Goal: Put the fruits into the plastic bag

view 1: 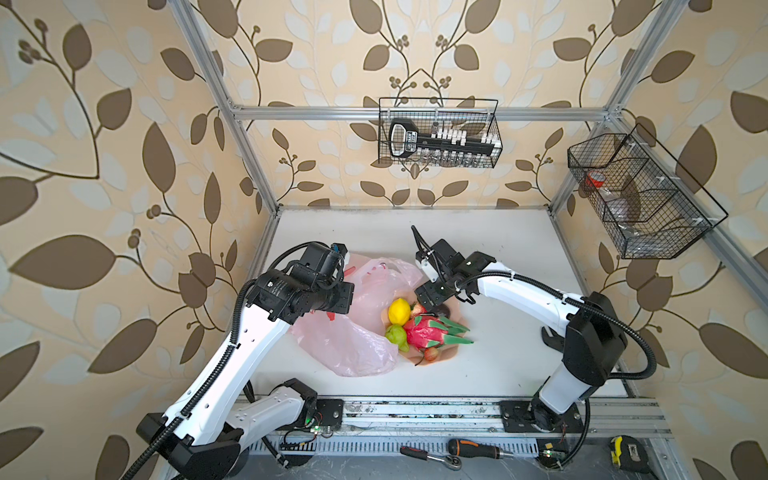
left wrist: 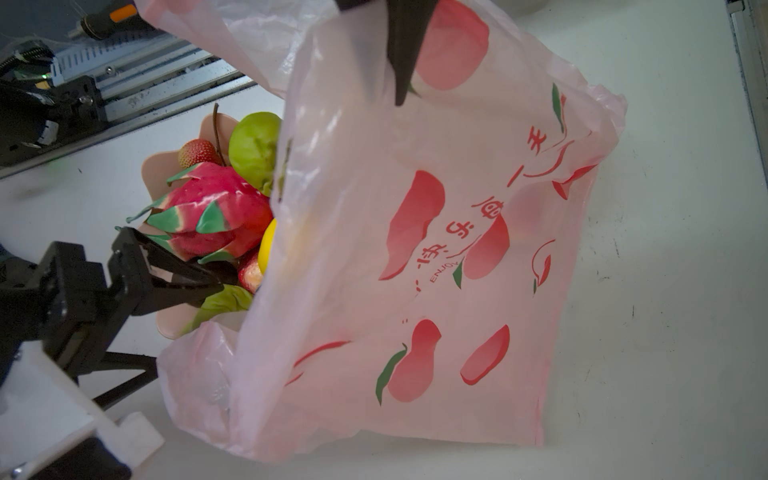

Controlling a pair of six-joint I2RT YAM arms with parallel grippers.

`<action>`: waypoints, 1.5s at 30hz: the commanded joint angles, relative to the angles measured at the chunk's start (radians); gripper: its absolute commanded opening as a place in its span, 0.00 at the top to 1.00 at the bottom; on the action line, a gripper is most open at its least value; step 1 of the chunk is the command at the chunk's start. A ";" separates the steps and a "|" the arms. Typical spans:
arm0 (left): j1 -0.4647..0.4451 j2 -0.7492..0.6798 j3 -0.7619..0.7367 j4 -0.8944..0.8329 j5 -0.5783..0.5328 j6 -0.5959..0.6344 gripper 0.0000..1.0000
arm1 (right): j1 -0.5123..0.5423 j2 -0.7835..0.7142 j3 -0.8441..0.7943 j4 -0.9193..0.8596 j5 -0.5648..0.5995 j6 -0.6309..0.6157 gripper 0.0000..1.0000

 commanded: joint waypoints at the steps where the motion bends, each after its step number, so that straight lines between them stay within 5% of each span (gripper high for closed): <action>1: 0.004 -0.018 -0.004 0.011 0.009 0.003 0.98 | -0.001 0.043 0.039 0.005 -0.007 -0.057 0.01; 17: 0.004 -0.028 -0.017 0.011 0.006 -0.003 0.98 | -0.023 0.104 0.025 0.029 -0.036 -0.075 0.15; 28: 0.004 -0.034 -0.019 0.008 0.004 -0.006 0.98 | -0.024 0.086 0.015 0.031 -0.025 -0.057 0.48; 45: 0.004 -0.034 -0.020 0.009 0.004 -0.003 0.98 | -0.040 -0.033 0.011 0.027 -0.033 -0.007 0.58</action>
